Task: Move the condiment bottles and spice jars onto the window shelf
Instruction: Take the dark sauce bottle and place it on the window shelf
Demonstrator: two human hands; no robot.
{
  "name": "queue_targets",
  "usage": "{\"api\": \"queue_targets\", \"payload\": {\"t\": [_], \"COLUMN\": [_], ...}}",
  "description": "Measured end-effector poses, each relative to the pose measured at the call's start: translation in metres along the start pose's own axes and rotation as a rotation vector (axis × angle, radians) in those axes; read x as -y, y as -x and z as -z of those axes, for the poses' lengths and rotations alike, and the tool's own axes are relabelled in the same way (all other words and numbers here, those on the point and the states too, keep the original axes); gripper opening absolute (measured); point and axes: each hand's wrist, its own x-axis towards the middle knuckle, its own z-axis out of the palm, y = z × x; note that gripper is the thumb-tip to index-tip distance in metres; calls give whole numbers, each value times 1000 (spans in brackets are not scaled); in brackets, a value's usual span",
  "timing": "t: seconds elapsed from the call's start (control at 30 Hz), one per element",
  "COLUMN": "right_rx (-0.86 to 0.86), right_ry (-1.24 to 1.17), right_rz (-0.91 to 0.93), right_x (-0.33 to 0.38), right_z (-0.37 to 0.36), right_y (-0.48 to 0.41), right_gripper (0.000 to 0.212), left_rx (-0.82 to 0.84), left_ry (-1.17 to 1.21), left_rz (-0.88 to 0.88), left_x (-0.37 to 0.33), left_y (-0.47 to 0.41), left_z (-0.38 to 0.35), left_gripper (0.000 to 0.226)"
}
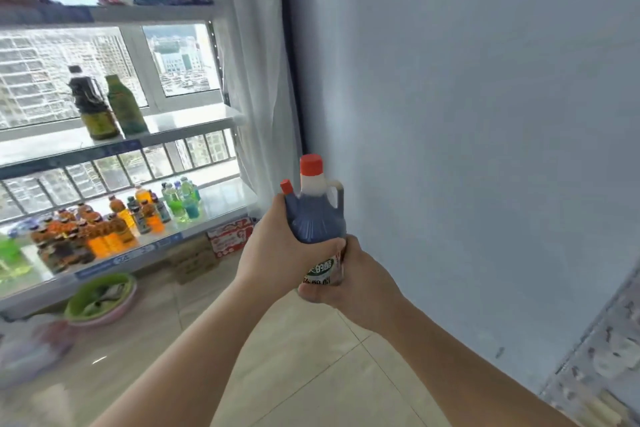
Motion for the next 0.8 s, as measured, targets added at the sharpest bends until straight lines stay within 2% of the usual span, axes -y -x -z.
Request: {"api": "queue_targets", "payload": {"t": [0.1,0.2,0.27,0.4,0.8], "right_rx": [64,98,129,185,318], "right_ry": [-9,-31,-20,-29,-5], "right_rz": [18,57,85,108,227], "right_x": [9,12,11,19,52], "right_z": [-25,-48,-62,-75,-104], "right_y": [-39,-81,-111,-166,-345], "right_gripper": [57,79,83,70,71], "left_rx": [-48,-89,-117,-155,-356], "left_ry": [-3,-14,-23,-61,-73], "left_rz": [35,68,89,134,230], "left_x": [27,49,63,85,134], "left_y": [-25,-52,-73,-121,-266], "left_z": [17,27,31,38,63], "left_gripper": [71,74,74,77,71]}}
